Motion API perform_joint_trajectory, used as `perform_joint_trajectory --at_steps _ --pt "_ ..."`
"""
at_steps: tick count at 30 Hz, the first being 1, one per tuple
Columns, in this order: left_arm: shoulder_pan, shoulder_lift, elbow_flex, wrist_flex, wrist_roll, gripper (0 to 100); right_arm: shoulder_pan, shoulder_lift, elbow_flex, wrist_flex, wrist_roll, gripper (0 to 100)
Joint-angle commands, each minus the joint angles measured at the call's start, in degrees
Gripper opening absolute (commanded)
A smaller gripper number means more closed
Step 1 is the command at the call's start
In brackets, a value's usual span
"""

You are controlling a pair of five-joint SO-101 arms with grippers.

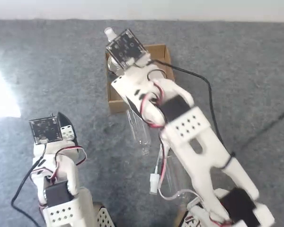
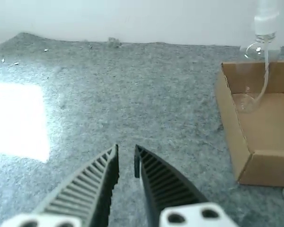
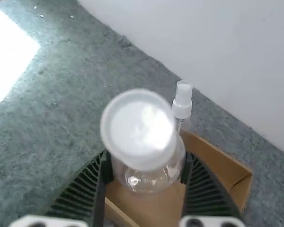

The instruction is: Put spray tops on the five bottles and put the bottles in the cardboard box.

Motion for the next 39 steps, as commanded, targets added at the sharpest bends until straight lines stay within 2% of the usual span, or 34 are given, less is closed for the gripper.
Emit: perform_joint_trajectory --at_steps 1,8,34,39 --pt "-0.4 -0.4 -0.7 -2.0 0.5 6 1.0 2.9 -6.6 -0.3 0.1 9.0" --pt "-0.2 -0.4 -0.7 -2.0 0.5 6 1.1 13.1 -13.0 -0.3 -3.7 9.0" --pt "-0.4 -0.4 -0.7 -1.8 0.5 6 4.1 39.0 -31.4 -0.6 -4.0 9.1" --pt "-0.4 -0.4 -0.7 -1.8 0.5 6 4.4 43.4 -32.8 -4.5 -4.0 9.1"
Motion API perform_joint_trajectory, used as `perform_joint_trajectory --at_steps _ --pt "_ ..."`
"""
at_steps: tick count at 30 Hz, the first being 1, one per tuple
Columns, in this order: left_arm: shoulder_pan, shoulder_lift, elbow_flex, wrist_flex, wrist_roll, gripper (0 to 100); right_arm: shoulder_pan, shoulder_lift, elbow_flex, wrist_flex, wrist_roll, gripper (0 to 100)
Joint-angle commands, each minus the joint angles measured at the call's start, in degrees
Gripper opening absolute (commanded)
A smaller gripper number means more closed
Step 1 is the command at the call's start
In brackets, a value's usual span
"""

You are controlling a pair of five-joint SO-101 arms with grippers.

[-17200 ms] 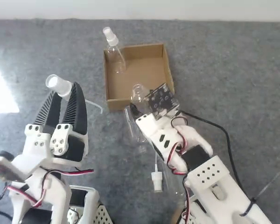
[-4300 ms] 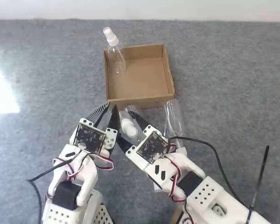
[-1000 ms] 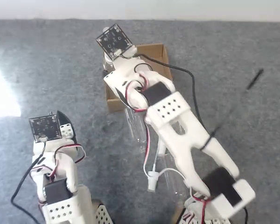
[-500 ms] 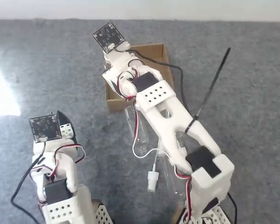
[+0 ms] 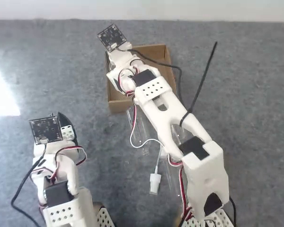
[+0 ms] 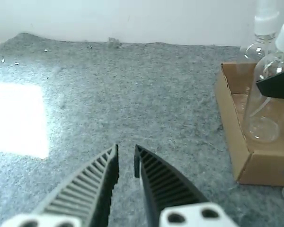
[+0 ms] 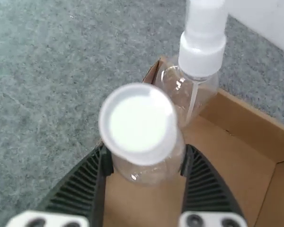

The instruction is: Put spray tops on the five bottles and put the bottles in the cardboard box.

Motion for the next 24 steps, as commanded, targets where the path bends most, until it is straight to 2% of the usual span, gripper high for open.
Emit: perform_joint_trajectory --at_steps 1,8,24 --pt "-0.4 -0.4 -0.7 -1.8 0.5 6 1.5 0.2 -4.1 -4.4 -0.6 9.1" --pt "-0.4 -0.4 -0.7 -1.7 0.5 6 1.7 3.6 -4.1 -7.8 -0.6 9.1" --pt "-0.4 -0.4 -0.7 -1.7 0.5 6 1.8 6.5 -4.1 -7.7 -0.6 9.3"
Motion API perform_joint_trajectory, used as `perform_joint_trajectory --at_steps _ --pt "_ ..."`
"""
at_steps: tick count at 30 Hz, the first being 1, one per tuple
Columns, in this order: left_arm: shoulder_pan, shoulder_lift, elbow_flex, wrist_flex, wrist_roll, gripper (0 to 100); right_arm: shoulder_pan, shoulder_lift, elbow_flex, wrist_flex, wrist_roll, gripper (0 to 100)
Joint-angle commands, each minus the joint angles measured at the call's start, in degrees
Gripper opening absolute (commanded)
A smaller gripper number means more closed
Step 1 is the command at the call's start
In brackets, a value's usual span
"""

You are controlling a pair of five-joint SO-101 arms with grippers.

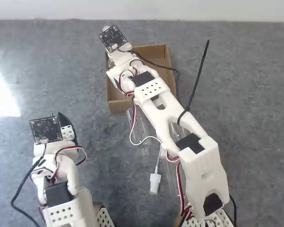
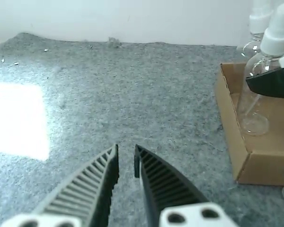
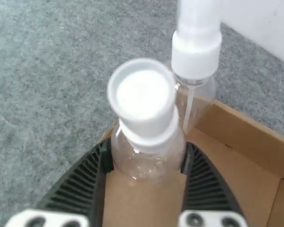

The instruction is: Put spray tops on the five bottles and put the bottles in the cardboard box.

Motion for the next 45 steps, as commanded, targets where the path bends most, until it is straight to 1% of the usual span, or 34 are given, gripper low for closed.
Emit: perform_joint_trajectory --at_steps 1,8,29,31,35,37,45 --pt "-0.4 -0.4 -0.7 -1.7 0.5 6 1.0 0.7 -2.3 -0.8 -0.4 9.3" --pt "-2.4 -0.4 -0.7 -1.7 0.5 6 1.6 0.7 -2.2 -0.4 -0.4 9.5" --pt "-2.5 -0.4 -0.7 -1.7 0.5 6 1.6 0.7 -2.1 -0.1 -0.4 9.9" --pt "-2.5 -0.4 -0.7 -1.7 0.5 6 1.6 0.7 -2.0 0.0 -0.5 12.7" --pt "-2.5 -0.4 -0.7 -1.7 0.5 6 1.9 0.3 -2.3 3.4 -5.5 21.1" --pt "-2.5 -0.4 -0.7 -1.7 0.5 6 1.9 0.2 -2.4 3.7 -5.9 24.0" --pt "-2.5 -0.4 -0.7 -1.7 0.5 6 1.9 0.3 -2.4 3.8 -5.9 28.7"
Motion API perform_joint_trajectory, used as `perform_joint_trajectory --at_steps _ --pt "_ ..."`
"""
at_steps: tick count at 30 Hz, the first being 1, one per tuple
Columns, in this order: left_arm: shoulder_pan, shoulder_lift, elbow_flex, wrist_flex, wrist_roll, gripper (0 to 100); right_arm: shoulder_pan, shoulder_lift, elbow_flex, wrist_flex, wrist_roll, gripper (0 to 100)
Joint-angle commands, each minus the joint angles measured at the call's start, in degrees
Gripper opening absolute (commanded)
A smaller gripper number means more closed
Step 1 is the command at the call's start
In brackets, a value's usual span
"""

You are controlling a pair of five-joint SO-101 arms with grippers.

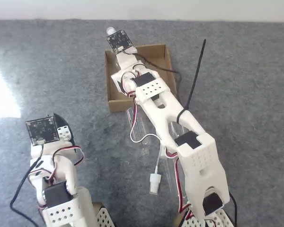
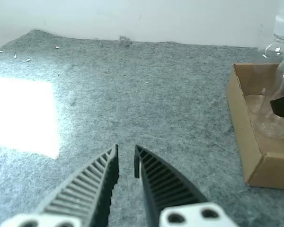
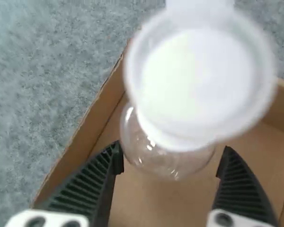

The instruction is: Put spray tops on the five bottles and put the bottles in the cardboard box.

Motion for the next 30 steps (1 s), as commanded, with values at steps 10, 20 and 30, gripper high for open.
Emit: perform_joint_trajectory --at_steps 10,20,30 --pt "-0.2 -0.4 -0.7 -1.8 0.5 6 0.7 -2.6 -2.1 2.5 -0.4 30.1" --pt "-0.2 -0.4 -0.7 -1.8 0.5 6 0.0 -6.2 -2.5 9.1 -0.5 30.1" --pt "-0.2 -0.4 -0.7 -1.9 0.5 6 0.1 -12.3 -2.7 17.4 -0.5 29.9"
